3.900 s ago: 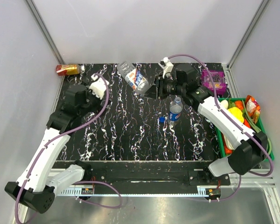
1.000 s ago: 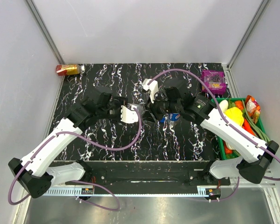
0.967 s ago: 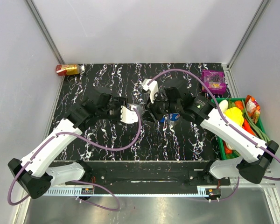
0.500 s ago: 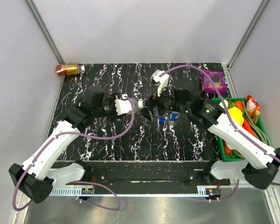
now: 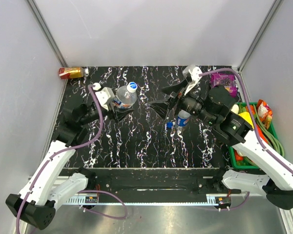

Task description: Unscrew the bottle caps

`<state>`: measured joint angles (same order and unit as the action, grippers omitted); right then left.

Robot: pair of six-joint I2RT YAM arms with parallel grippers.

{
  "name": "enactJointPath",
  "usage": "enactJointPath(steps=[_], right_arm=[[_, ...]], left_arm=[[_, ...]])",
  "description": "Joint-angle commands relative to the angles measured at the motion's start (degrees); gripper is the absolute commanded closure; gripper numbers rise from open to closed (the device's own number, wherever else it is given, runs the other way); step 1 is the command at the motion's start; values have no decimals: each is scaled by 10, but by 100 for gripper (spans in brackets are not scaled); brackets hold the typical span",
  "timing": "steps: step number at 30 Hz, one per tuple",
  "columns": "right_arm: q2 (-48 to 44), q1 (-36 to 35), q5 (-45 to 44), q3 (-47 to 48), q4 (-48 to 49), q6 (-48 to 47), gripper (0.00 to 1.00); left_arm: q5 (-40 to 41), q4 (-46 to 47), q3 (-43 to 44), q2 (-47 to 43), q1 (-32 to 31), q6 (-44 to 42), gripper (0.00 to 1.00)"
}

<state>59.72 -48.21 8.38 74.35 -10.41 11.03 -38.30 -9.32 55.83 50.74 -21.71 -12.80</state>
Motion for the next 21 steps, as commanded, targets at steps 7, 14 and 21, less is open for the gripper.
enactJointPath(steps=[7, 14, 21], right_arm=[[83, 1, 127, 70, 95, 44, 0], [126, 1, 141, 103, 100, 73, 1], [153, 1, 146, 120, 139, 94, 23]], left_arm=[[-131, 229, -35, 3, 3, 248, 39], [-155, 231, -45, 21, 1, 257, 40], [-158, 218, -50, 25, -21, 235, 37]])
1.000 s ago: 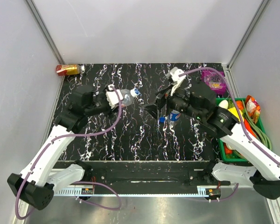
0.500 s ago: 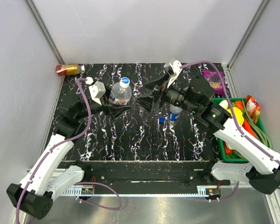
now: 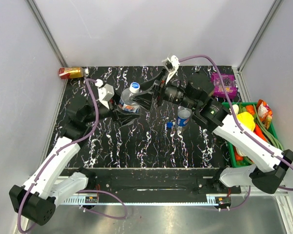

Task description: Unscrew the bottle caps

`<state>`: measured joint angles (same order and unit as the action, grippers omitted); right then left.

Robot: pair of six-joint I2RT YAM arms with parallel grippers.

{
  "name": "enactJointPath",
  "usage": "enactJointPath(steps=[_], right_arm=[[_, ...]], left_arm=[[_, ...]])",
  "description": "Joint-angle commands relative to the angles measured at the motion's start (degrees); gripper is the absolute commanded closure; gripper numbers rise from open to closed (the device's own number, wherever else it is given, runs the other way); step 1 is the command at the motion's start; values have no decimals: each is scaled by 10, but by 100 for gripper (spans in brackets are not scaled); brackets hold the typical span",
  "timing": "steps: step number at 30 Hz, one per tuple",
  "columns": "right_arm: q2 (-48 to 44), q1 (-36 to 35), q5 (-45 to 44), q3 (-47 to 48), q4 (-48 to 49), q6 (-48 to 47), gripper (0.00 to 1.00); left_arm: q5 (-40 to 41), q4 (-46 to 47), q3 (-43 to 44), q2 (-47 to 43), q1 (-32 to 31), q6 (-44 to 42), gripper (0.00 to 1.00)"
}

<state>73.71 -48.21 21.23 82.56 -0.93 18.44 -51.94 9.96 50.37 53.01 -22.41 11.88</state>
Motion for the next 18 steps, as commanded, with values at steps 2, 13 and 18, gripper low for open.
enactJointPath(steps=[2, 13, 18], right_arm=[[23, 1, 36, 45, 44, 22, 34], [27, 1, 55, 40, 35, 24, 100], [9, 1, 29, 26, 32, 13, 100]], left_arm=[[-25, 7, 10, 8, -25, -29, 36], [-11, -48, 26, 3, -40, -91, 32], [54, -96, 42, -23, -40, -141, 1]])
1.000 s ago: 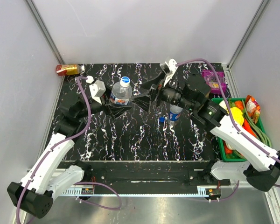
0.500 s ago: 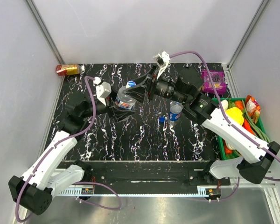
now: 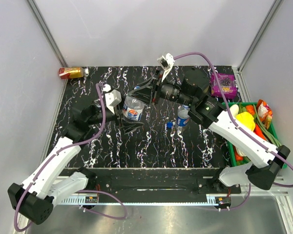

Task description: Unscrew the bottle caps

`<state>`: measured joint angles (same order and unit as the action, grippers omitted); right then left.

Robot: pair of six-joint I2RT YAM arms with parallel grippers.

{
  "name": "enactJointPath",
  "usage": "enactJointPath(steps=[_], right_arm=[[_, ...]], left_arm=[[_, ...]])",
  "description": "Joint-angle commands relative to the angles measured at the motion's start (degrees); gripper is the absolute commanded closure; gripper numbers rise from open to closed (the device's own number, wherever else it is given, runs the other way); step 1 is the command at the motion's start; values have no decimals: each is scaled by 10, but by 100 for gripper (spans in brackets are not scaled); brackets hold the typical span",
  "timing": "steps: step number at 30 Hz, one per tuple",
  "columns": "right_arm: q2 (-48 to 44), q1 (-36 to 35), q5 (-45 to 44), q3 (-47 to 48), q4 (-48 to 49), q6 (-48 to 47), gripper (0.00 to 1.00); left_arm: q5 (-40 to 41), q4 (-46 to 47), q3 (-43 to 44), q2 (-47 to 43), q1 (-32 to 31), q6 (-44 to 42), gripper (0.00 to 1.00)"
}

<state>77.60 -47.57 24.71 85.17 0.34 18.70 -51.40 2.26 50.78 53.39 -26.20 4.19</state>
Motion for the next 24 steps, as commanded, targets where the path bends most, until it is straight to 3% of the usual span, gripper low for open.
enactJointPath(steps=[1, 7, 14, 20, 24], right_arm=[[-34, -5, -15, -3, 18, 6, 100], [-53, -5, -84, -35, 0, -28, 100], [-75, -4, -128, -63, -33, -44, 100], [-79, -4, -121, -77, -42, -48, 100], [-78, -3, -95, -76, -42, -47, 100]], left_arm=[[57, -22, 41, -34, -2, -73, 1], [119, -84, 75, -59, -3, -124, 1], [201, -210, 165, -21, -3, -109, 1], [142, -239, 174, 8, 0, -92, 1], [38, -223, 161, 25, 18, -72, 1]])
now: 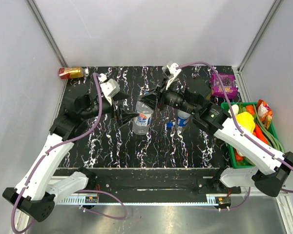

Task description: Unscrew the bottle caps

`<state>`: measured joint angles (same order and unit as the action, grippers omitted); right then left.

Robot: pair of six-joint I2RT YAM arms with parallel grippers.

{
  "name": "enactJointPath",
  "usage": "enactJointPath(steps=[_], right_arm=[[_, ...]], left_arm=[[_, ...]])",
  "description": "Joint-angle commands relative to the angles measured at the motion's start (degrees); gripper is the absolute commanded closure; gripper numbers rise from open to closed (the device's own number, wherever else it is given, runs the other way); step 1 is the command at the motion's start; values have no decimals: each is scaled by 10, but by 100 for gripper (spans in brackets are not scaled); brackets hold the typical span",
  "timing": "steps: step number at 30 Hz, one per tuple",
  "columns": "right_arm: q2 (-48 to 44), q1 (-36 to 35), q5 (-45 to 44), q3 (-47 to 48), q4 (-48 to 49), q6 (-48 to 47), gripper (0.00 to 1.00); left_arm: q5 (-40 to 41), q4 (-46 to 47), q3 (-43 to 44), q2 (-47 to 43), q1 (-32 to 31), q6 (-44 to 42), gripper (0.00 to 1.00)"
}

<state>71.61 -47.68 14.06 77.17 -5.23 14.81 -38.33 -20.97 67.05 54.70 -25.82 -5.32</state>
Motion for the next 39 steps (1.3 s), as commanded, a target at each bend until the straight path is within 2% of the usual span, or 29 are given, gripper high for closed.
enactJointPath(steps=[1, 4, 7, 15, 24, 29, 31, 32, 33, 36, 39], right_arm=[[-17, -2, 12, 4, 14, -7, 100], [-18, -2, 11, 6, 15, -2, 100], [-22, -1, 4, 7, 21, 0, 100], [-38, 0, -18, 0, 77, 22, 100], [-53, 0, -35, -18, 122, 50, 100], [-49, 0, -29, -20, 126, 58, 100], [-49, 0, -28, -20, 129, 63, 100], [-48, 0, -24, -19, 129, 65, 100], [-44, 0, -12, -13, 125, 68, 100], [-41, 0, -9, -12, 125, 78, 100], [-44, 0, -18, -15, 122, 80, 84]], left_arm=[[-124, 19, -3, 21, 19, 30, 1], [-180, 40, -6, 43, 23, 51, 1], [-202, 56, -12, 57, 23, 71, 1], [-227, 202, -98, 43, 21, 145, 1], [-254, 237, -133, 43, 16, 157, 3], [-266, 255, -133, 53, 13, 171, 12], [-268, 255, -133, 61, 8, 175, 18], [-273, 255, -131, 66, 6, 177, 22], [-292, 260, -128, 76, 4, 182, 31], [-300, 251, -120, 81, 4, 182, 42], [-279, 195, -104, 79, 4, 147, 49]])
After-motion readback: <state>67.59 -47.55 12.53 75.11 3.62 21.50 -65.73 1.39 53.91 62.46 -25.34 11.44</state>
